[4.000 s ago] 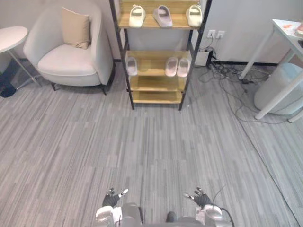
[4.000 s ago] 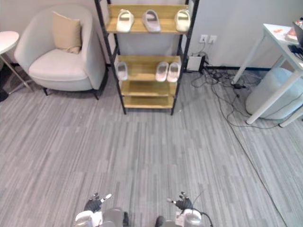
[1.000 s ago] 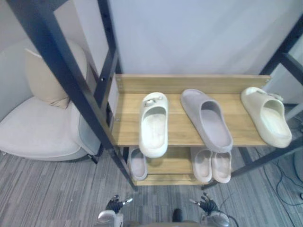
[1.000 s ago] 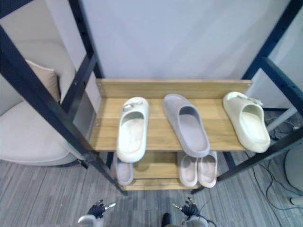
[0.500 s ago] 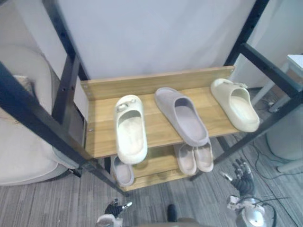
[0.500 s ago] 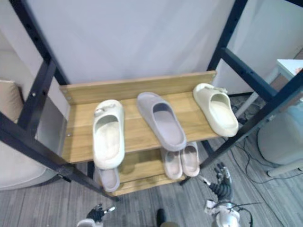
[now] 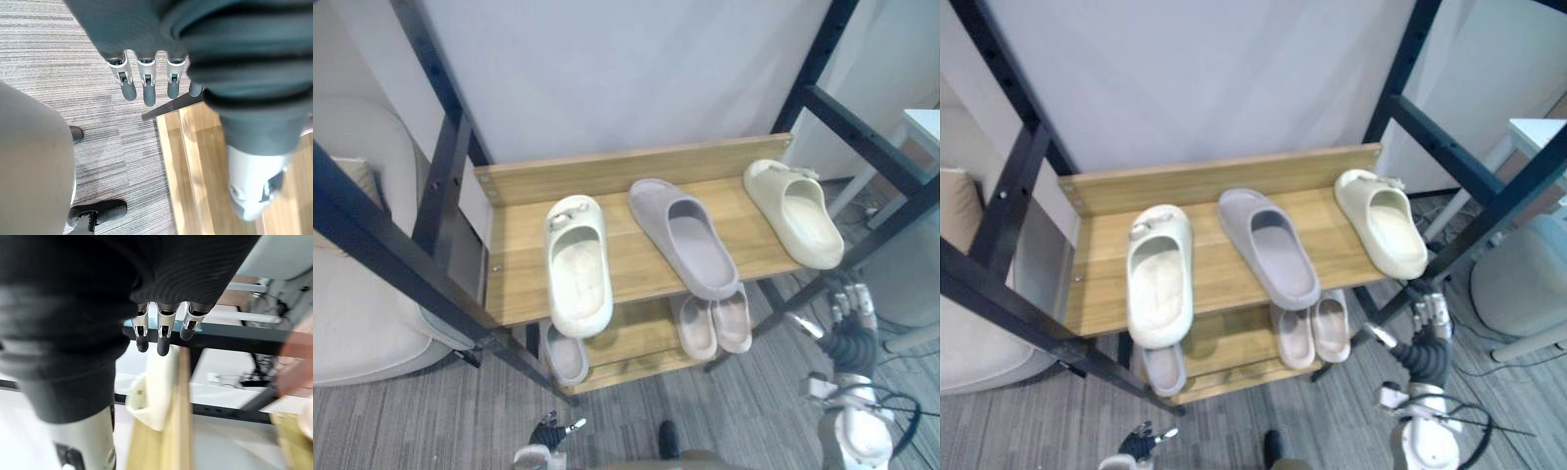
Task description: Organize the slippers on the shoe rack
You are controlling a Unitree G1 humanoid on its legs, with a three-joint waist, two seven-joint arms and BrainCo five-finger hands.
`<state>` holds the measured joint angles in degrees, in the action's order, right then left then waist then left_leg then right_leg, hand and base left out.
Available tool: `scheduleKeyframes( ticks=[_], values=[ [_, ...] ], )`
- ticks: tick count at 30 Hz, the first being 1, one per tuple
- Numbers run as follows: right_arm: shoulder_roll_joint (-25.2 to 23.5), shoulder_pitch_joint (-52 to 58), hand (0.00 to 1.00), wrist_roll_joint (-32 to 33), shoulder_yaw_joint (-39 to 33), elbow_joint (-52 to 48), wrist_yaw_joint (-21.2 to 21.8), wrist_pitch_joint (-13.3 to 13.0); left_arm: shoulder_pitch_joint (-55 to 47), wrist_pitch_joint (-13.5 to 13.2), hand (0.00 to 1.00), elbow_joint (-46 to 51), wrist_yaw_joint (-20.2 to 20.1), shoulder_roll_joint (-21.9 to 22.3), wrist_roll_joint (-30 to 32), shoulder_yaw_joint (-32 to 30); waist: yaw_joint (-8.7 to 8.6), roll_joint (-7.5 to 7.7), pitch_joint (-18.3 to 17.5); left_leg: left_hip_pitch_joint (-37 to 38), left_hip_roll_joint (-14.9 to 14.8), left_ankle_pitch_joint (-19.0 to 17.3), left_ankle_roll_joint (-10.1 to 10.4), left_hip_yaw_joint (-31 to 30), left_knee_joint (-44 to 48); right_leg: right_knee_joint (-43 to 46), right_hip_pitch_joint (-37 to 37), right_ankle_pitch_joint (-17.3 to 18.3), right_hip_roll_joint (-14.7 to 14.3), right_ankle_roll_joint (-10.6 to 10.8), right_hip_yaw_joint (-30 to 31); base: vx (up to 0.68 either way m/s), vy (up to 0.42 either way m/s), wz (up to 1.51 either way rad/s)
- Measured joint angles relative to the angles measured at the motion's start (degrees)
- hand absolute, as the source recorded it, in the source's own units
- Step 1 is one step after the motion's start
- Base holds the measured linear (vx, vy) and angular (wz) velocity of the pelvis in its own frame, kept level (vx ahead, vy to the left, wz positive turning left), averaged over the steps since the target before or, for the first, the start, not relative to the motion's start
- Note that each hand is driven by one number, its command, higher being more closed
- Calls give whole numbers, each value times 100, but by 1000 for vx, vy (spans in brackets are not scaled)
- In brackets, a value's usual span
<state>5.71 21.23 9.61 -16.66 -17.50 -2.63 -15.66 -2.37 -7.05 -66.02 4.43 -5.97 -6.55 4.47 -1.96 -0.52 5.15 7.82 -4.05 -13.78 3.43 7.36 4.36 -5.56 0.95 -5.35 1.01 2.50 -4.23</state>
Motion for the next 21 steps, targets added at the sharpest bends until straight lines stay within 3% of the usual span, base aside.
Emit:
scheduleKeyframes(
  ticks=[9, 13, 21],
  values=[
    [319, -562, 0, 53, 159, -10, 80, -10, 4, -8, 0, 17, -14, 5, 126, -1, 26, 2, 2, -77, -29, 40, 36, -183, 3, 3, -26, 1, 7, 0, -189, 2, -12, 11],
    [693, -878, 0, 53, 164, -7, 85, -8, 4, -15, 0, 23, -20, 5, 196, -1, 31, 6, 2, -76, -26, 53, 35, -216, 14, 1, -50, 1, 11, 0, -217, -18, -11, 4],
    [1094, -1544, 0, 177, 475, 193, 227, 43, 4, -51, 0, 116, -119, -19, 195, 0, 95, 87, 47, -91, -41, 118, 54, -331, -22, 0, -63, -2, 9, -5, -328, -15, -13, 5]
  ],
)
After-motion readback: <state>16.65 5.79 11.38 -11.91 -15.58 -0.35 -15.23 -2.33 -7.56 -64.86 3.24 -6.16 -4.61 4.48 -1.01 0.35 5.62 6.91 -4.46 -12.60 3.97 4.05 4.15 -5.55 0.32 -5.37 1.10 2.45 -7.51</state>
